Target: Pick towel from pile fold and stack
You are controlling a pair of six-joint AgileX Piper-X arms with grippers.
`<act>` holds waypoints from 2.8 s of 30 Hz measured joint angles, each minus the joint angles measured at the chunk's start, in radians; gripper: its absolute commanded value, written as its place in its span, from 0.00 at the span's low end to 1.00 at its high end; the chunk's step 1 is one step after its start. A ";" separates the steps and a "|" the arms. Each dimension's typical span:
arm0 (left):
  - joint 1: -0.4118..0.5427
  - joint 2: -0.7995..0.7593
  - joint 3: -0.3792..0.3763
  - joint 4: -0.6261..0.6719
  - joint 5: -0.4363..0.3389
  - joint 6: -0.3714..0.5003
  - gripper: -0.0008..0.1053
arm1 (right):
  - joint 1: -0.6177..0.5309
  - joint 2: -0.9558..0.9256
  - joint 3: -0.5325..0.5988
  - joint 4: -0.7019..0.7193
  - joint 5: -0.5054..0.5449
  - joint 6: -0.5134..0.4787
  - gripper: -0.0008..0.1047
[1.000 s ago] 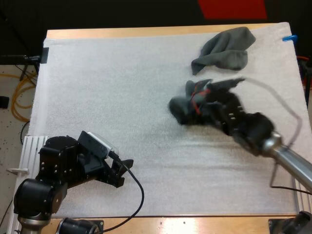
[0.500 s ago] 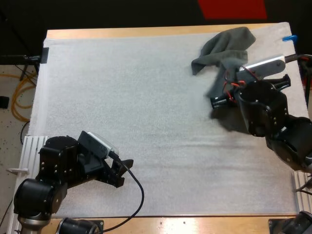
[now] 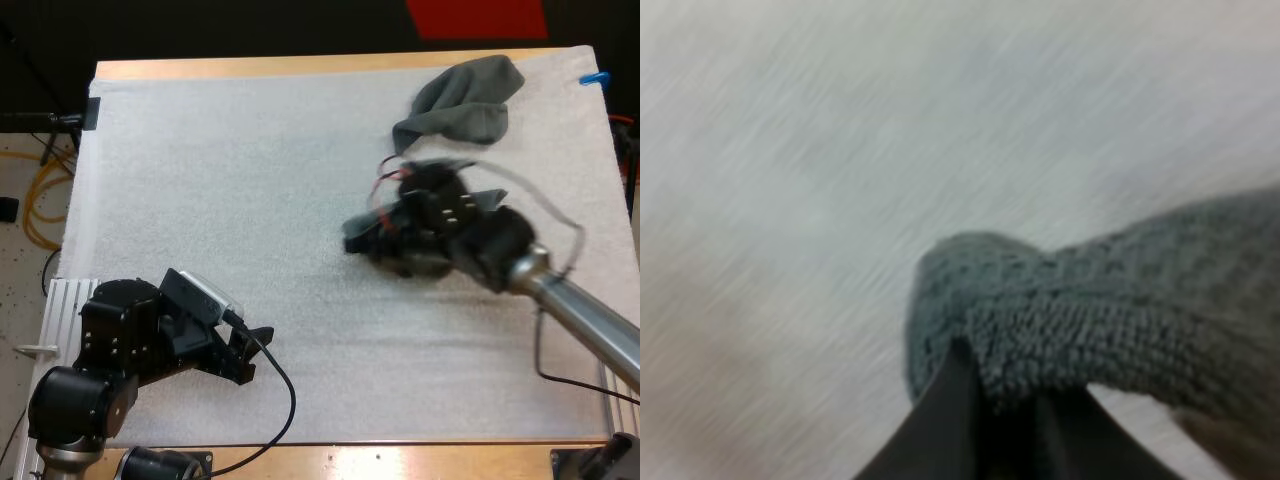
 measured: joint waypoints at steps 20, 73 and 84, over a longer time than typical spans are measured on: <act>0.000 0.000 0.000 0.000 0.000 0.000 0.60 | 0.304 0.040 0.002 0.020 -0.128 -0.037 0.80; 0.000 0.000 0.000 0.007 0.000 0.002 0.60 | -0.235 0.404 -0.003 0.172 -0.354 -0.178 0.01; 0.000 0.000 0.000 0.007 0.000 0.002 0.60 | -0.235 0.052 -0.007 0.154 0.075 -0.275 0.01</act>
